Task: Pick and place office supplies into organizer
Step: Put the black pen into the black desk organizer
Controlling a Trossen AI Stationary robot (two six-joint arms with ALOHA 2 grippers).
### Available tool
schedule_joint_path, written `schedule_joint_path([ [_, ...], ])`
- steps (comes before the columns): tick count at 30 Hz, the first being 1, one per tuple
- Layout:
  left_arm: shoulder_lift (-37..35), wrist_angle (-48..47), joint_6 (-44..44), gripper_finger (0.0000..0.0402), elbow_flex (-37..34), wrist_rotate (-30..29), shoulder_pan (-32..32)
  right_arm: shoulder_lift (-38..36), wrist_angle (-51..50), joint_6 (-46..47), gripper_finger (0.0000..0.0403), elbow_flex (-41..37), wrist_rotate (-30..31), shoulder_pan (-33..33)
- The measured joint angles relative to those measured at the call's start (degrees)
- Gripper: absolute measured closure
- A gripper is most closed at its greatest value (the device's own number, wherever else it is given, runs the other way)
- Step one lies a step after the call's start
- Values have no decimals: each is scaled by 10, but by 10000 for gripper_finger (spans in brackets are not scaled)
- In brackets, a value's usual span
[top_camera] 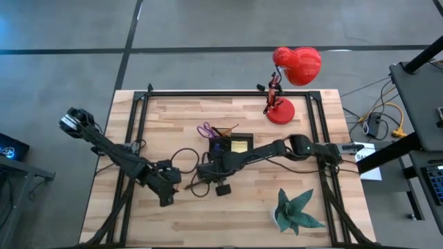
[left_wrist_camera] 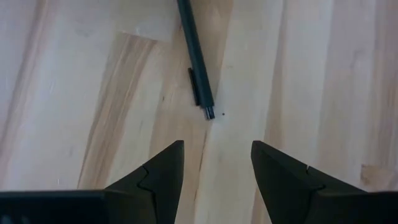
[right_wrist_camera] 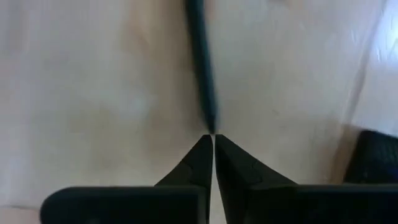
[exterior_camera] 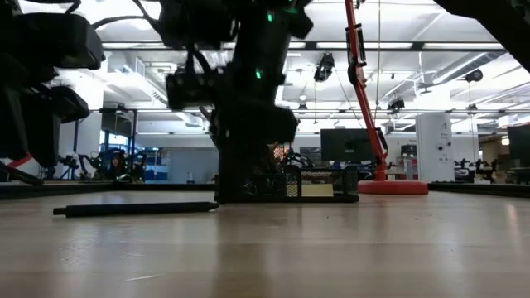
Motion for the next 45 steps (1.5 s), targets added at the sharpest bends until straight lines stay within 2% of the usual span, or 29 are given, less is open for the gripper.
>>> schedule_joint_path([
  [5, 1, 9, -1, 229, 3, -11, 14, 0, 8, -22, 394, -17, 0, -6],
  [16, -3, 28, 0, 229, -1, -13, 29, -1, 9, -65, 394, -4, -3, -3],
  [40, -3, 29, 4, 229, -4, -11, 39, -2, 22, -77, 394, 7, -27, -4],
  [45, 7, 60, 12, 229, -11, -12, 39, -2, 22, -71, 394, 4, -27, -4],
])
